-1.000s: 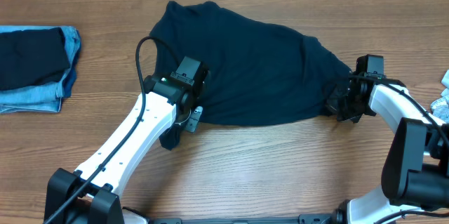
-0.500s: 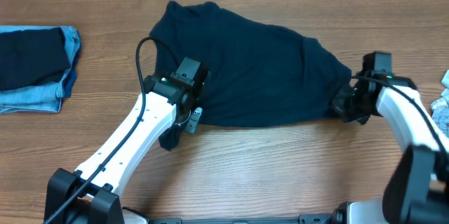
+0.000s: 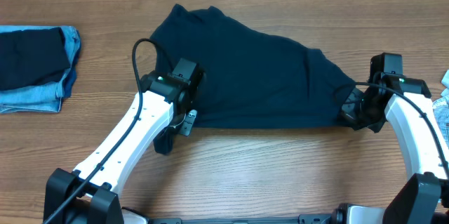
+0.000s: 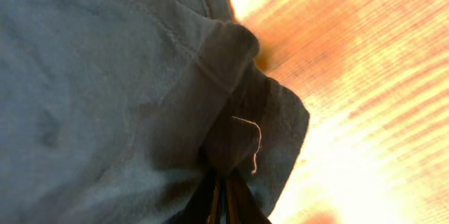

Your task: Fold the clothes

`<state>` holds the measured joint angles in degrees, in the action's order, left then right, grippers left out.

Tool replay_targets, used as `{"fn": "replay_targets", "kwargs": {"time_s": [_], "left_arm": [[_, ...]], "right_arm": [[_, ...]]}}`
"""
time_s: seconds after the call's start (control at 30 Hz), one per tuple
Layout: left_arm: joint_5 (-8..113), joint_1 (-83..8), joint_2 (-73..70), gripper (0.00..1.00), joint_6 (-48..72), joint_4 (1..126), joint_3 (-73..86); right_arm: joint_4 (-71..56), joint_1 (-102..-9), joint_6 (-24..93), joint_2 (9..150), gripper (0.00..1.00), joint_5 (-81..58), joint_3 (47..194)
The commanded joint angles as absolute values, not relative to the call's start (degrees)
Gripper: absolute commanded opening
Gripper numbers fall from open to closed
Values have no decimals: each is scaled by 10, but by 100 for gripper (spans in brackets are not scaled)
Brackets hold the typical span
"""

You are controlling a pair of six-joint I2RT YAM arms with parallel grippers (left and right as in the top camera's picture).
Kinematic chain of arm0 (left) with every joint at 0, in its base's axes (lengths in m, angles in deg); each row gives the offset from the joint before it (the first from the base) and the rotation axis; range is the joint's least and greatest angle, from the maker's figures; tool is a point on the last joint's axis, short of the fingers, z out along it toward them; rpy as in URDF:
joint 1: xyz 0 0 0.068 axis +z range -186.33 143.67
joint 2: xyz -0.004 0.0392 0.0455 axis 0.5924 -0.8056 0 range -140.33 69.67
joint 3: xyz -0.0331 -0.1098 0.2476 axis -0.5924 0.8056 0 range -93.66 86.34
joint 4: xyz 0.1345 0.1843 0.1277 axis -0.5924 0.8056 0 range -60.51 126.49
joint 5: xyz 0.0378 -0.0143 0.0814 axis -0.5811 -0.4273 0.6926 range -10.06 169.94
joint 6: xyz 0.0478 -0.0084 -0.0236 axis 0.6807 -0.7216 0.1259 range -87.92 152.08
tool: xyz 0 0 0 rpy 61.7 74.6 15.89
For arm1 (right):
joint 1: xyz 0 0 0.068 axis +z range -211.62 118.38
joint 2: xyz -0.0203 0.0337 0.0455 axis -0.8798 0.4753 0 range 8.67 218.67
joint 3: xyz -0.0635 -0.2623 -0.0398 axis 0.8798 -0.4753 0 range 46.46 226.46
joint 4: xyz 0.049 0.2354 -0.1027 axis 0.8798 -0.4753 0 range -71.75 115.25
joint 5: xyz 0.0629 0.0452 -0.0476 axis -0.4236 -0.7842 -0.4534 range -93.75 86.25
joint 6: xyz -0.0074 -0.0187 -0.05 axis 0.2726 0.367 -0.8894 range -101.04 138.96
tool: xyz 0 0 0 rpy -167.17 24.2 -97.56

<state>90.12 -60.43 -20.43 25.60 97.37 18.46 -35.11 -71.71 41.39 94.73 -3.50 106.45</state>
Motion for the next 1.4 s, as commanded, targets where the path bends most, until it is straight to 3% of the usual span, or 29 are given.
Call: {"fn": "replay_targets", "kwargs": {"time_s": [0.0,0.23,0.3,0.33,0.37,0.63,0.97,1.0,1.1,1.37], "left_arm": [[915,-593,-202,6,239,978,179],[914,-590,-202,8,239,983,179],[910,-590,-202,8,239,983,179],[909,-590,-202,8,239,983,179],[909,-590,-202,8,239,983,179],[909,-590,-202,8,239,991,179],[909,-590,-202,8,239,988,179],[909,-590,-202,8,239,988,179],[909,-590,-202,8,239,984,179],[909,-590,-202,8,239,983,179]], "right_arm": [[-370,-720,418,946,4,-13,1071],[-417,-720,414,946,4,-28,1071],[-424,-720,411,946,16,-39,1071],[-426,-720,411,946,31,-39,1071],[-426,-720,411,946,38,-39,1071],[-392,-720,411,946,34,-39,1071],[-233,-720,408,990,32,-105,1054],[-217,-719,385,1002,33,-114,1054],[-172,-719,343,1042,49,-144,1054],[-56,-719,289,1122,50,-232,1054]]}}
